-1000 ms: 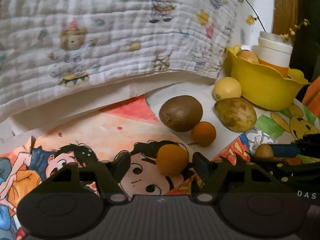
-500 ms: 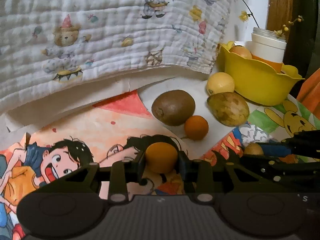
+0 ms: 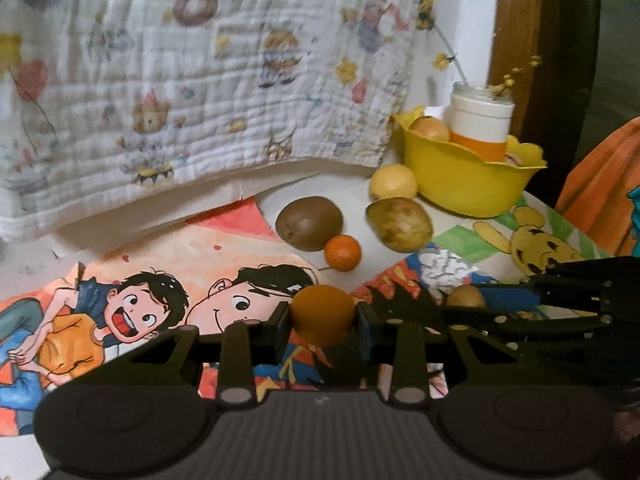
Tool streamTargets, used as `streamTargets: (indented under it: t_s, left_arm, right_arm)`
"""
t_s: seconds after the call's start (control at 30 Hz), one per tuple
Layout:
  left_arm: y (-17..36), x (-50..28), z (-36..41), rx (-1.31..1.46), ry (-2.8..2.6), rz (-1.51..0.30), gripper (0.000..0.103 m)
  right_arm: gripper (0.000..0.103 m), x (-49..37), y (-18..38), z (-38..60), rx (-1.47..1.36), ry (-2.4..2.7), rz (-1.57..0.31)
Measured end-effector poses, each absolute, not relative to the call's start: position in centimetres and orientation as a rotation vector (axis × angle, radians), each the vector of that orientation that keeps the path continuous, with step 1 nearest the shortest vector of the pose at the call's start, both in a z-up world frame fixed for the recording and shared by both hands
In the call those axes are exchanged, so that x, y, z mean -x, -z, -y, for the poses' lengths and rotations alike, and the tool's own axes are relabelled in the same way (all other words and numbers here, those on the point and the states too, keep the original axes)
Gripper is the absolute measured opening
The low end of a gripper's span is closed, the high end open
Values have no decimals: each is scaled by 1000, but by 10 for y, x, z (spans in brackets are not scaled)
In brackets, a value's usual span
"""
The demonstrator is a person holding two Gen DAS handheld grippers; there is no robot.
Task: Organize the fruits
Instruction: 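Carry the small brown fruit in the right tool while the left tool carries the orange over the tray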
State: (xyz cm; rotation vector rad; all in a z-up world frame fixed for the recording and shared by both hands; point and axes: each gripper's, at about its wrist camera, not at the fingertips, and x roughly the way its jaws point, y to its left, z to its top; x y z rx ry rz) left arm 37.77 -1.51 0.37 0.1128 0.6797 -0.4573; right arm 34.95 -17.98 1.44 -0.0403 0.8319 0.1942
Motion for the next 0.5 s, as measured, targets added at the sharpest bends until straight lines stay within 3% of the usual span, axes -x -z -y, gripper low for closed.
streamTargets:
  t_s: [0.5]
  left_arm:
    - [-38, -290, 16, -105, 447, -652, 38]
  right_arm:
    - [28, -271, -58, 175, 52, -308, -758]
